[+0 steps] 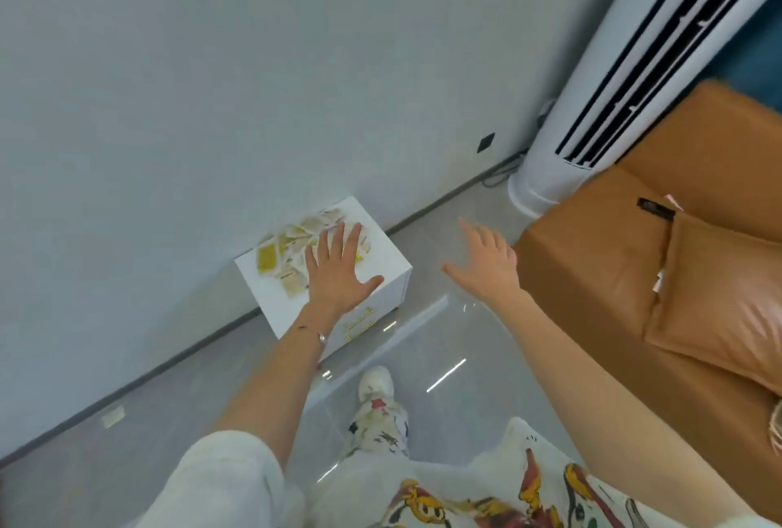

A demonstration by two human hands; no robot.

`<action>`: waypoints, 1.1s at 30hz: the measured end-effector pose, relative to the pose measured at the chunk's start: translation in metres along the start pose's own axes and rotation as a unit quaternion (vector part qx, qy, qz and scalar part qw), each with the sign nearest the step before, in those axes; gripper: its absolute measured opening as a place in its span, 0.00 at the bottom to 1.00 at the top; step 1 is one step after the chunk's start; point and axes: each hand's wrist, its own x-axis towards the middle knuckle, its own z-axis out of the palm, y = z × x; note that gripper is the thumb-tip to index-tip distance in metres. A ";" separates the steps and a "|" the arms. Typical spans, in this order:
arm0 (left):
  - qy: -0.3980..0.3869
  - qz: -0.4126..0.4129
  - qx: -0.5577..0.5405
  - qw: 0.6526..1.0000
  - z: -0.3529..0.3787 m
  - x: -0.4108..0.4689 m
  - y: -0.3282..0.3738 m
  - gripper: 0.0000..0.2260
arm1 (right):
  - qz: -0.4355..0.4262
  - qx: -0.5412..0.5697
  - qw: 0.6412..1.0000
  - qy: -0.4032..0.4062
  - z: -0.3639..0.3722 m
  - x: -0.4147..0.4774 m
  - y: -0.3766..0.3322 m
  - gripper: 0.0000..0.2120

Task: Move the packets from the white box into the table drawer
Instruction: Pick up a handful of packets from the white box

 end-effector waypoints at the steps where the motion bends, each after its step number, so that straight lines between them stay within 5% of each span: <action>1: -0.001 -0.012 0.008 1.000 0.000 0.010 -0.014 0.42 | -0.015 -0.001 1.000 -0.002 0.004 0.018 -0.011 0.41; 12: 0.009 -0.145 -0.002 0.989 -0.011 0.098 -0.148 0.43 | -0.120 -0.035 0.990 -0.066 0.029 0.179 -0.110 0.41; 20: -0.006 -0.203 -0.138 0.969 0.054 0.128 -0.182 0.36 | -0.165 -0.005 0.952 -0.258 0.127 0.256 -0.147 0.38; 28: 0.001 -0.368 -0.271 0.889 0.232 0.164 -0.215 0.37 | -0.098 0.027 0.946 -0.309 0.311 0.335 -0.121 0.37; 33: 0.032 -0.451 -0.334 0.827 0.291 0.189 -0.203 0.41 | -0.049 0.020 0.953 -0.299 0.373 0.357 -0.094 0.47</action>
